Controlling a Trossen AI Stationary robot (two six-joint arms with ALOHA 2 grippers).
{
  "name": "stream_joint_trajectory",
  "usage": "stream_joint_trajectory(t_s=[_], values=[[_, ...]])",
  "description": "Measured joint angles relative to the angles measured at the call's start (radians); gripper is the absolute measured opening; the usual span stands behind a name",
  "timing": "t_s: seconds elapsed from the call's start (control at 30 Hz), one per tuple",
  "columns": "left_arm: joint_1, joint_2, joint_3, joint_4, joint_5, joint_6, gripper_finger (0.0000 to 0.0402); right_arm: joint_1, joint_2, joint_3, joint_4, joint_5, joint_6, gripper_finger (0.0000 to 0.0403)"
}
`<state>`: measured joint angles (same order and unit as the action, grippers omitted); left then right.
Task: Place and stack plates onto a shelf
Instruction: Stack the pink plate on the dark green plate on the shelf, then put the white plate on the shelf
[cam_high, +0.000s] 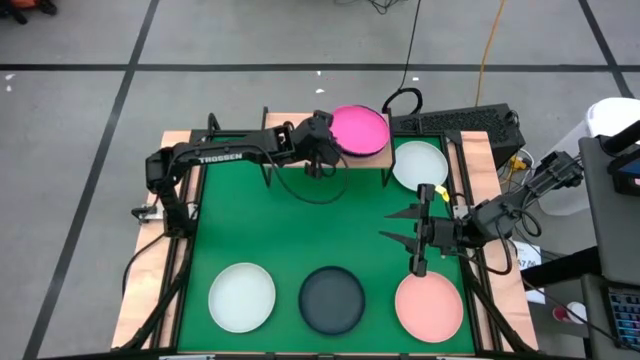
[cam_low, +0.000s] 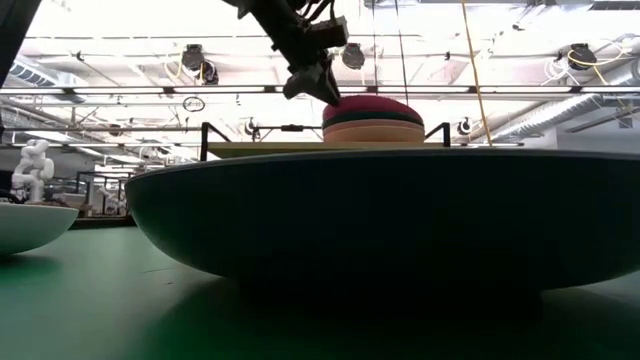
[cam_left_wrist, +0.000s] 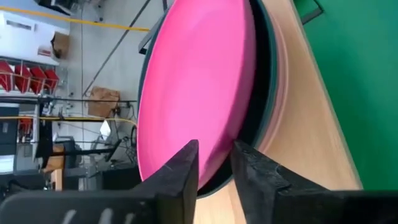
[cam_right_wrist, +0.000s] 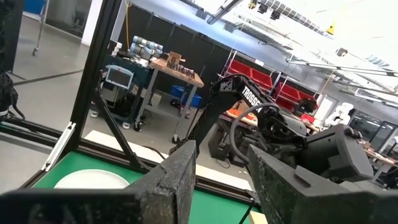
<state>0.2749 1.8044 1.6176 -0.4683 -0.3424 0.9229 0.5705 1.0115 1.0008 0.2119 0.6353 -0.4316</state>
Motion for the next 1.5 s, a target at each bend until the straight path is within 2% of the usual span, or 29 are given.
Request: stream_joint_trajectory(t_s=[0.17,0.3,0.43,0.57,0.7,0.77,0.93,1.07,1.2,1.27,1.33,1.5], values=[[-0.003,0.000,0.000,0.011,-0.013,-0.047,0.0155,0.000,0.000,0.000,-0.001,0.000,0.000,0.0132],[-0.029,-0.023,0.000,0.019,-0.144,-0.080,0.0183,0.000,0.000,0.000,-0.008,0.000,-0.010,0.0132],[-0.065,-0.112,0.000,0.006,-0.233,-0.125,0.0188,0.000,0.000,0.000,-0.022,0.000,-0.026,0.0132],[-0.096,-0.253,0.000,-0.045,-0.220,-0.273,0.0188,-0.003,0.000,0.000,-0.078,0.001,-0.021,0.0132],[-0.115,-0.416,-0.045,-0.160,-0.073,-0.488,0.0188,-0.007,0.000,0.000,-0.179,0.033,0.061,0.0132],[-0.139,-0.509,-0.143,-0.145,-0.020,-0.566,0.0188,-0.008,0.000,-0.001,-0.257,0.075,0.131,0.0132],[-0.278,-0.730,-0.523,0.116,-0.036,-0.664,0.0188,-0.008,0.000,-0.108,-0.337,0.147,0.239,0.0132],[-0.360,-0.877,-0.805,0.427,-0.058,-0.754,0.0188,-0.018,-0.004,-0.216,-0.360,0.177,0.316,0.0132],[-0.405,-0.947,-1.026,0.788,-0.055,-0.804,0.0188,-0.088,-0.005,-0.227,-0.524,0.174,0.491,0.0132],[-0.414,-0.954,-1.103,0.960,-0.059,-0.797,0.0188,-0.126,-0.005,-0.227,-0.594,0.170,0.539,0.0132],[-0.415,-0.955,-1.153,1.084,-0.059,-0.771,0.0188,-0.162,-0.005,-0.227,-0.652,0.123,0.571,0.0132],[-0.414,-0.955,-1.184,1.178,-0.062,-0.767,0.0188,-0.281,0.014,-0.226,-0.871,-0.029,0.727,0.0132]])
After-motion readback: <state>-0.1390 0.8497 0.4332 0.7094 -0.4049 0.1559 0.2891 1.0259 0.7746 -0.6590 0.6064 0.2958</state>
